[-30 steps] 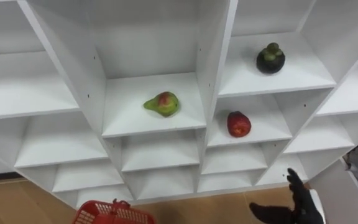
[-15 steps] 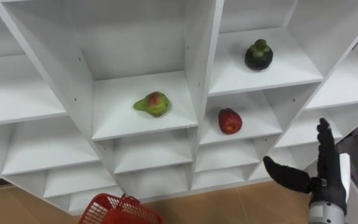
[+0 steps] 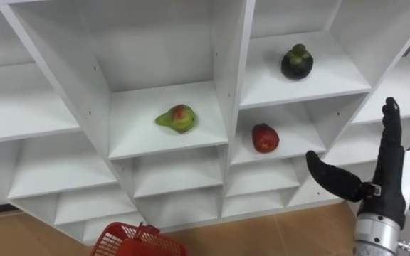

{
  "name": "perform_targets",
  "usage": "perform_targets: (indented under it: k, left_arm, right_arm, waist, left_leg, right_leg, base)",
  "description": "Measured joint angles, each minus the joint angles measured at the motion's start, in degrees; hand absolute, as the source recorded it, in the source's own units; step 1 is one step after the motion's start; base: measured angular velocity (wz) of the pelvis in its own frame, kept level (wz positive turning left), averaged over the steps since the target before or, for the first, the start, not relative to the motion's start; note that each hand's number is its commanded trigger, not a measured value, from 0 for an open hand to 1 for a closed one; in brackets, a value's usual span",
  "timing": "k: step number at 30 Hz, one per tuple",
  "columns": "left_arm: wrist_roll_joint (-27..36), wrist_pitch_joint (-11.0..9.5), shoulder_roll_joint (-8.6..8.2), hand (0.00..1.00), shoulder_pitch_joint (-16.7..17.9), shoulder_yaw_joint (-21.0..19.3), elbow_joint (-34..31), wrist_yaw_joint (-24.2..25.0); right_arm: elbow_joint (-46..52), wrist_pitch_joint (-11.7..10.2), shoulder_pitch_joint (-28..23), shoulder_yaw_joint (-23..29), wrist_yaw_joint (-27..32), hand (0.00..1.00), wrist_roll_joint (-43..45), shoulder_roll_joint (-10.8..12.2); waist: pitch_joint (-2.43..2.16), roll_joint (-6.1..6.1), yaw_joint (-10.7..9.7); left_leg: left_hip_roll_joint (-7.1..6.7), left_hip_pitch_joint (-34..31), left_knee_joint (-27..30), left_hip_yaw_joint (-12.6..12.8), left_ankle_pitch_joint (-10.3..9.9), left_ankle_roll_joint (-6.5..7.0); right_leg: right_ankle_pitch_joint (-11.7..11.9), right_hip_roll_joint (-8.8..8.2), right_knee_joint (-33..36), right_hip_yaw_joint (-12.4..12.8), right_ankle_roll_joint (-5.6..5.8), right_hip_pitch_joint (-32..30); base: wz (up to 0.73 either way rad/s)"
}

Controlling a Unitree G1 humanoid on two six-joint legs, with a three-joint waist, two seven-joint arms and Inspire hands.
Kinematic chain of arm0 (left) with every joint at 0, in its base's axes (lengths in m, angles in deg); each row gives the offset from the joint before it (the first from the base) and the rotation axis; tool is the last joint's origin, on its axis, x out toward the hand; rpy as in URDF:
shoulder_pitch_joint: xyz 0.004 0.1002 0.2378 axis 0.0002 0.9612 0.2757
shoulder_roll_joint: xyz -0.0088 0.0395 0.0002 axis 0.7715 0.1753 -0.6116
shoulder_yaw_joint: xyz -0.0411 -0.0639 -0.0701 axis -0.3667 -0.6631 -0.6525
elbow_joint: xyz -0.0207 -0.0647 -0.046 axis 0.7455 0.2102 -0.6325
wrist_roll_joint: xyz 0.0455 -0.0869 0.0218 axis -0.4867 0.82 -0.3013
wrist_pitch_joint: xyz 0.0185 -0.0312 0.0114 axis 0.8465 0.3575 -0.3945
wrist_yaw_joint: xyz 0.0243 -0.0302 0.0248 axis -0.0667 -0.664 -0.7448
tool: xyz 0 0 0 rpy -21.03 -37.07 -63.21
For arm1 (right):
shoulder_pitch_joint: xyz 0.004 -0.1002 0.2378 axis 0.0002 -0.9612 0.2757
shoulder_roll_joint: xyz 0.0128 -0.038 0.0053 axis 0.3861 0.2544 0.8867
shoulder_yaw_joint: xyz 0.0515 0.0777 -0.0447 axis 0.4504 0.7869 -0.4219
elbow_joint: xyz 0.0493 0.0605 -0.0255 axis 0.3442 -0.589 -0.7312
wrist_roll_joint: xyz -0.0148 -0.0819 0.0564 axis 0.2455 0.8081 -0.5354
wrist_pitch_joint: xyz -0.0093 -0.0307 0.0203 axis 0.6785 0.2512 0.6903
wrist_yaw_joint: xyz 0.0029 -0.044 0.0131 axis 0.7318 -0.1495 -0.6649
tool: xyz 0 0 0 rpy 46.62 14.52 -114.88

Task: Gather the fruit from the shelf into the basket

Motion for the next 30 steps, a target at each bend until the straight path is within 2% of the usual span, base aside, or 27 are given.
perform_targets:
  k: [6,18,23,30]
  left_arm:
    - [-0.02,0.02,0.47,1.0,-0.5,1.59,0.18,1.88]
    - [0.06,0.13,0.61,1.0,-0.76,2.56,0.12,4.56]
    - [0.08,0.13,0.75,1.0,-0.94,2.65,0.85,4.45]
    - [0.07,0.13,1.79,1.0,-0.62,2.79,0.88,4.5]
  right_arm:
    - [0.49,0.0,1.26,-1.34,-0.09,0.0,0.75,-1.51]
    - [3.57,-0.1,4.13,-3.35,-0.05,0.0,1.42,-2.01]
    - [3.82,-0.1,7.88,-3.32,-0.17,0.0,1.41,-4.02]
    - [4.43,-0.25,11.69,-3.22,0.01,0.0,1.45,-4.87]
  waist:
    - [0.05,-0.1,0.35]
    - [0.05,-0.53,1.65]
    - [0.09,-0.68,1.89]
    - [0.0,-1.3,1.87]
  left_leg:
    - [0.0,-0.39,0.01,-0.01,0.0,0.0]
    - [0.0,-0.99,0.09,-0.24,0.01,0.01]
    - [0.01,-0.92,0.14,-0.74,0.02,0.01]
    - [0.02,-0.84,0.29,-1.33,0.03,0.01]
  right_leg:
    - [-0.01,0.0,0.49,-0.01,0.0,-0.21]
    - [0.0,0.01,0.45,-0.17,0.0,-0.74]
    - [0.02,-0.03,0.42,-0.89,-0.03,-0.37]
    - [0.02,-0.12,0.39,-1.79,-0.03,0.08]
  base:
    - [0.0]
    - [0.0]
    - [0.04]
    - [0.04]
